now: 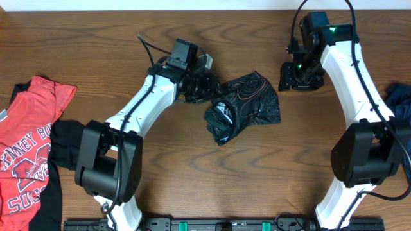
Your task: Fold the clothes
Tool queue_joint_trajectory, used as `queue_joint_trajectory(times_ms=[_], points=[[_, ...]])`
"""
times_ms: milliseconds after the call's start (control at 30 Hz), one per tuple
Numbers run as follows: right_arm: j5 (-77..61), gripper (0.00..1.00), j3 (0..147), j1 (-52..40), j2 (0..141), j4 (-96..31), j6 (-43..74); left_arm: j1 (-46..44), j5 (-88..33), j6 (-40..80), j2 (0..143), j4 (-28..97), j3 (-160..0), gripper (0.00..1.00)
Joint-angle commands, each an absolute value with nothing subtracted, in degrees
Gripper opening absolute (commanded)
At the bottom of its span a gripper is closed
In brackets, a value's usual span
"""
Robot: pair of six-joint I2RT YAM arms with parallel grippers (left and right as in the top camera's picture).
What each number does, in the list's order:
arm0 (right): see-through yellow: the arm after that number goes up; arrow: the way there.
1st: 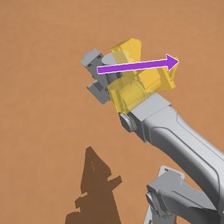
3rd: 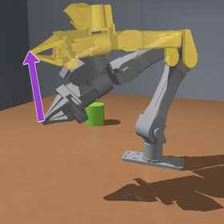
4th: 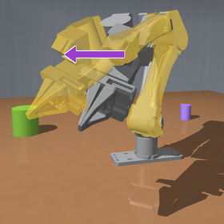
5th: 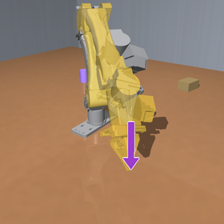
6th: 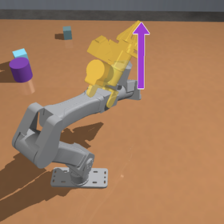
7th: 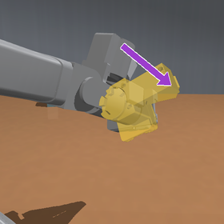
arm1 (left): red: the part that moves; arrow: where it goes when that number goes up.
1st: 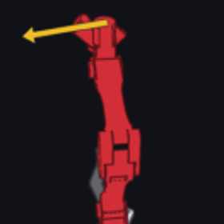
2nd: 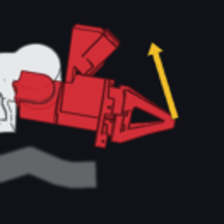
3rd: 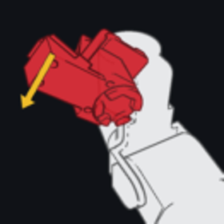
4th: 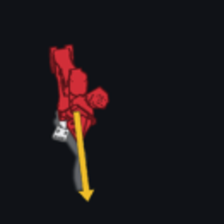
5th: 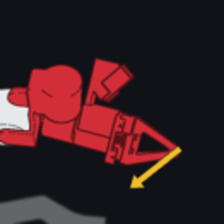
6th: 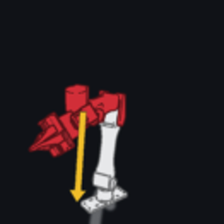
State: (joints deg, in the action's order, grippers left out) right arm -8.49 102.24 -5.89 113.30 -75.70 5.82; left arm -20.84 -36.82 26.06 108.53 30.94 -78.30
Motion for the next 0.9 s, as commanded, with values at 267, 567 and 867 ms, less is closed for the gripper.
queue_joint_trajectory(times_ms=[267,567,867], points=[[-8.62,0.5,102.32,-5.69,112.84,-76.07,5.04,-20.53,-30.41,21.65,111.22,35.59,-78.11,0.78],[-8.6,0.5,102.32,-5.69,112.84,-76.25,5.04,-20.82,-33.67,21.67,116.16,35.4,-78.11,0.64],[-8.62,0.5,102.32,-5.69,112.84,-76.27,5.06,-20.82,-33.87,22.61,116.16,34.68,-78.13,0.06]])
